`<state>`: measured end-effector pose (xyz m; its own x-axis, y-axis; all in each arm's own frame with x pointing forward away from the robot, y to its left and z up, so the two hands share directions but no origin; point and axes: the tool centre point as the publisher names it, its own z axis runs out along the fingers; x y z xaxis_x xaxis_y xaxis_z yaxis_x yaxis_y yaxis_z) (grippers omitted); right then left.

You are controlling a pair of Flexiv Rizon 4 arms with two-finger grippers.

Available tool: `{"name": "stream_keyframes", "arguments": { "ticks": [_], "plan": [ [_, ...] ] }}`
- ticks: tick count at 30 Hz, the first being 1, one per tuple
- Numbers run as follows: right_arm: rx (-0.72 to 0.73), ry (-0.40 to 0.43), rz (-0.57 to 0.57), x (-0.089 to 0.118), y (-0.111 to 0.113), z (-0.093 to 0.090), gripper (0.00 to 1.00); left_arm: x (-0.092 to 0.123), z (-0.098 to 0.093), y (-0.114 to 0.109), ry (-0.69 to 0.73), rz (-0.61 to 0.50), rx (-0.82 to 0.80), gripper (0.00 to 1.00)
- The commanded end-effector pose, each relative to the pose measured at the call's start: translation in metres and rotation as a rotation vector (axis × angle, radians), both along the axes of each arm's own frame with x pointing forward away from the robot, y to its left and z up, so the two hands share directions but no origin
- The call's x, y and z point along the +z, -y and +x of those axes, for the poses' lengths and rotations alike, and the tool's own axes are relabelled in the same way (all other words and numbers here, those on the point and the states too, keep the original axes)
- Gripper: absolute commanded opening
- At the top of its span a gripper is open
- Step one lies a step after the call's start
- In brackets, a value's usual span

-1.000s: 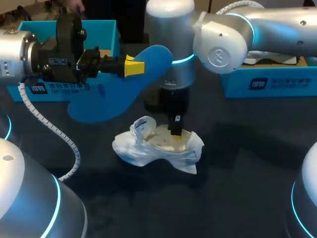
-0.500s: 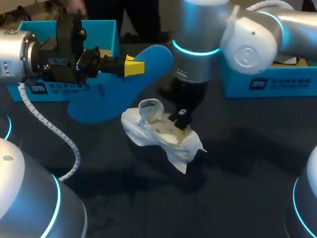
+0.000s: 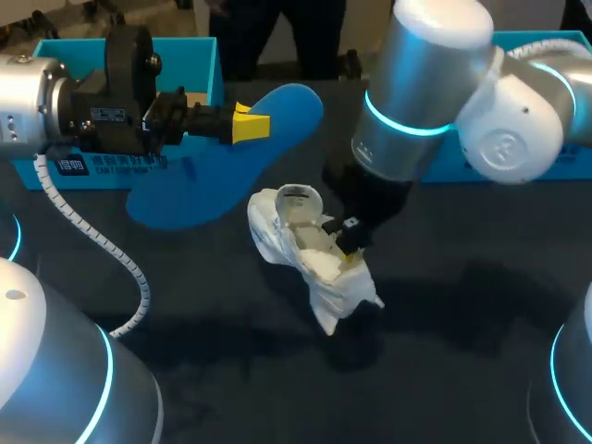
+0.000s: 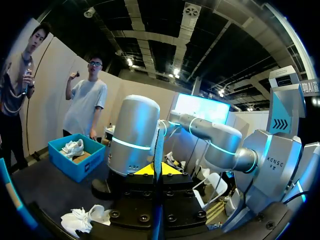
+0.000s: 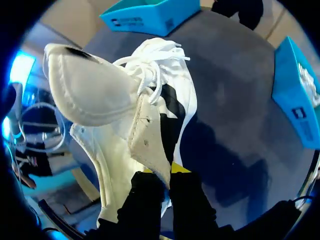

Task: Take the shoe out of the shoebox, open the shoe tongue, remove and reinsert the insole, then place the shoe into the shoebox

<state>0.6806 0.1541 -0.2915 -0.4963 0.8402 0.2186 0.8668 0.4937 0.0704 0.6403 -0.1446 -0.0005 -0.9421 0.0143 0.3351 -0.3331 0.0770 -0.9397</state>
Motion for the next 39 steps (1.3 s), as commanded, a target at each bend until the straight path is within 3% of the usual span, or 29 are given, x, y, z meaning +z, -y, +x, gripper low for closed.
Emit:
{"name": "stream_keyframes", "arguments": {
  "ticks": [1, 10, 22, 39],
  "plan": [
    [-0.192, 0.075, 0.121, -0.011, -0.002, -0.01, 0.0, 0.0, 0.0, 0.001, 0.0, 0.002, -0.001, 0.0],
    [-0.192, 0.075, 0.121, -0.011, -0.002, -0.01, 0.0, 0.0, 0.0, 0.001, 0.0, 0.002, -0.001, 0.0],
    [-0.279, 0.013, 0.191, -0.063, -0.005, -0.025, 0.0, 0.0, 0.0, 0.001, 0.0, 0.002, -0.001, 0.0],
    [-0.343, 0.022, 0.236, -0.093, -0.011, -0.04, 0.0, 0.0, 0.0, 0.001, 0.0, 0.002, -0.001, 0.0]
  ]
}}
